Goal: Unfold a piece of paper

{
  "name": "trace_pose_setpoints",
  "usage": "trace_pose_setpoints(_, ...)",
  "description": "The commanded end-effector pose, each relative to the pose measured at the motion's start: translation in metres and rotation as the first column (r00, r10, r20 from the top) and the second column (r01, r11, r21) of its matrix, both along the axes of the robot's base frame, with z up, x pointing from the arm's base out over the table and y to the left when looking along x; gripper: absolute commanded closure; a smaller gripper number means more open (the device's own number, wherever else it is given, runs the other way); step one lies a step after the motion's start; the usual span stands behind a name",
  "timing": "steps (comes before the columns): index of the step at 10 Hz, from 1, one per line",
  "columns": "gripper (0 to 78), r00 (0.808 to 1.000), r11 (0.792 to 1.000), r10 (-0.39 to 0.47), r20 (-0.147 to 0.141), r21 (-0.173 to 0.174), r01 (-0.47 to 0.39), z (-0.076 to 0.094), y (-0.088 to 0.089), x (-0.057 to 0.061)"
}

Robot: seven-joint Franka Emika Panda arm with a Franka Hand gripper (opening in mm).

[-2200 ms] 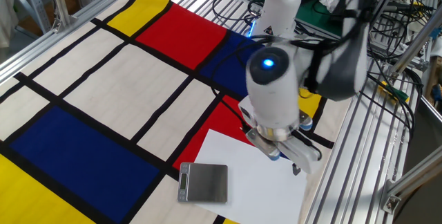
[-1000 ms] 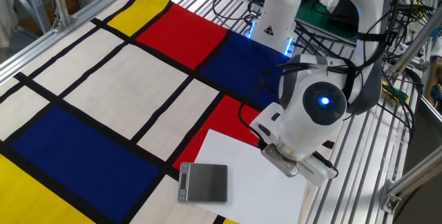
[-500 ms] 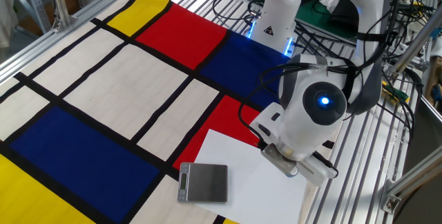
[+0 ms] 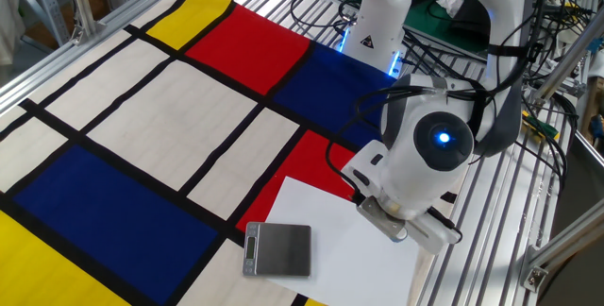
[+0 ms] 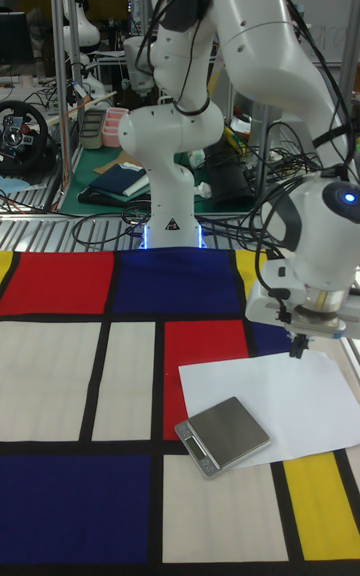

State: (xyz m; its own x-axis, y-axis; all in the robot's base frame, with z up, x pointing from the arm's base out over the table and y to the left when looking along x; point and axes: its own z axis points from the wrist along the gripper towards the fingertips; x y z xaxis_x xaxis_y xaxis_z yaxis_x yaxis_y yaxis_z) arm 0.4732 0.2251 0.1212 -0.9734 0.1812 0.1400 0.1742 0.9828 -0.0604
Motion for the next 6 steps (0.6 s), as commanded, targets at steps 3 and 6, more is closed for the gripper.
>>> trace_pose_setpoints(3, 76.4, 0.983, 0.97, 0.17, 0.065, 0.166, -0.178, 0.0015, -0.0147, -0.0318)
trace_pose_setpoints(6, 76.4, 0.972, 0.957, 0.224, 0.077, 0.171, -0.234, 0.0012, -0.0145, -0.0321)
